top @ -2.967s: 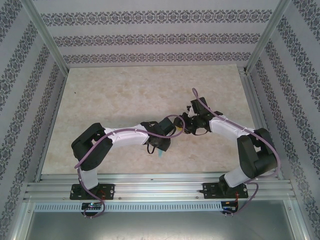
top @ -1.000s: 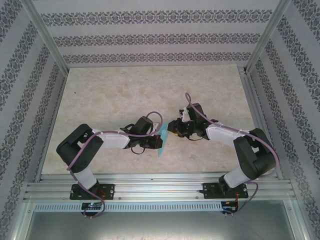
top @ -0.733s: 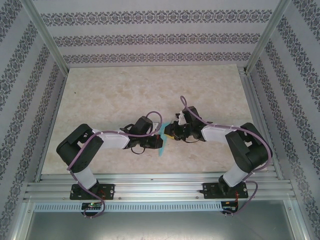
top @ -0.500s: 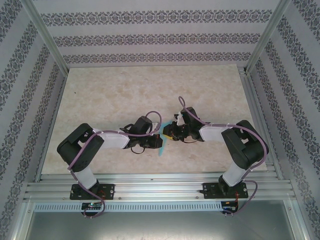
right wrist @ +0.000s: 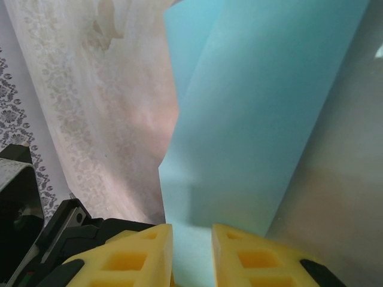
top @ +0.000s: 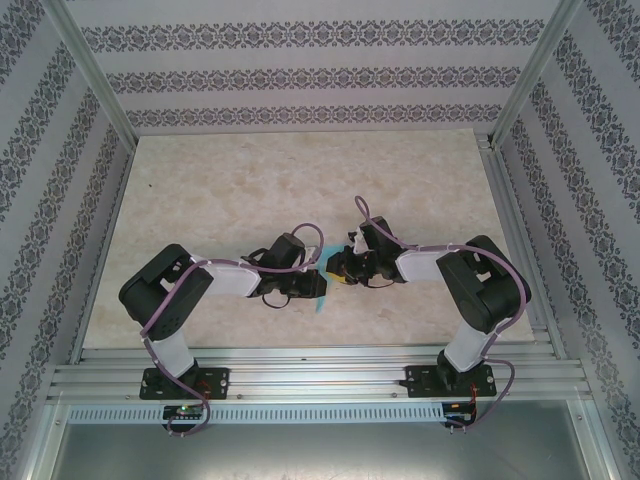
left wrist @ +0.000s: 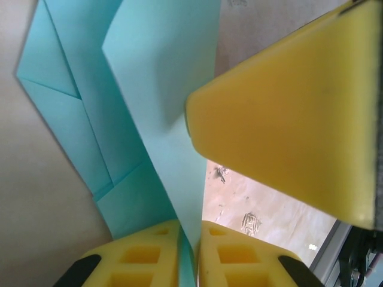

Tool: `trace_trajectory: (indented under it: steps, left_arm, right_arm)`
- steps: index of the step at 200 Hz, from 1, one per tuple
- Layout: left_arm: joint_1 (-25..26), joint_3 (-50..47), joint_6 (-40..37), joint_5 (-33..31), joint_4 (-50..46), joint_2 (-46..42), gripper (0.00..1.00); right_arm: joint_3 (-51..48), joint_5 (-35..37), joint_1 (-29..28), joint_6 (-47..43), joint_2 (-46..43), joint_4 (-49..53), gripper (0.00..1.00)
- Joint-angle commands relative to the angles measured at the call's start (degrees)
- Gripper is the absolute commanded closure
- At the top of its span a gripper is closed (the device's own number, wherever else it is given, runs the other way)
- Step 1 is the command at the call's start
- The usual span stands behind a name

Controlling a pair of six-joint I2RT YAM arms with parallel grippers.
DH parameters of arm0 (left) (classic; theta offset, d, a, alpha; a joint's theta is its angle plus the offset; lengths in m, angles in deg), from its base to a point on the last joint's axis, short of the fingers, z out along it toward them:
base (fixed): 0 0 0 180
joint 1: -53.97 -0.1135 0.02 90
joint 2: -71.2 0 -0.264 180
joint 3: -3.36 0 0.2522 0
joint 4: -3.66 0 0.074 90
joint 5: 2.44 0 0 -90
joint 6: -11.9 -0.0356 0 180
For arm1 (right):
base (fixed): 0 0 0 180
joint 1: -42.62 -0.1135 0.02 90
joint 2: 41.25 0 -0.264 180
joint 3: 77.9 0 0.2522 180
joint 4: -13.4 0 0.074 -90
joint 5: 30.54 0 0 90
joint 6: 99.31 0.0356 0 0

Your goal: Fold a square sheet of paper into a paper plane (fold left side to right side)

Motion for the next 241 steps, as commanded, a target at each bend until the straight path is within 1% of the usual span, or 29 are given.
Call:
trace_trajectory:
  steps: [1,52,76,112,144,172,241]
  left_arm:
    - [-1.3,-0.4,0.4,0.9,1.0,-1.0,0.81]
    - [-3.7,-0.7,0.2,1.5,-1.8,-5.7,0.63]
    - [-6.2,-1.5,1.3,3.3,-0.9,-7.5,0.59]
    - [-9.7,-2.9,4.9,6.2,3.9,-7.2,0.63]
    - [-11.6,-1.5,7.3,6.6,6.0,-4.5,0.67]
    - [-11.7,1.2,7.6,8.5,7.8,-1.1,0.68]
    - [-11.7,6.3,8.0,10.2,9.0,5.8,0.71]
  right_arm:
    - [1.6,0.9,-0.4,-0.8,0.9,0.8,0.76]
    - [2.3,1.1,-0.3,-0.8,1.4,1.3,0.76]
    - [2.5,1.0,-0.3,-0.7,1.5,1.2,0.76]
    - [2.4,1.0,-0.3,-0.7,1.4,1.3,0.76]
    - [2.2,1.1,-0.3,-0.5,1.4,1.1,0.75]
    - [2.2,1.0,-0.3,-0.4,1.4,1.0,0.75]
    - [1.9,0.8,-0.3,0.0,1.3,0.4,0.74]
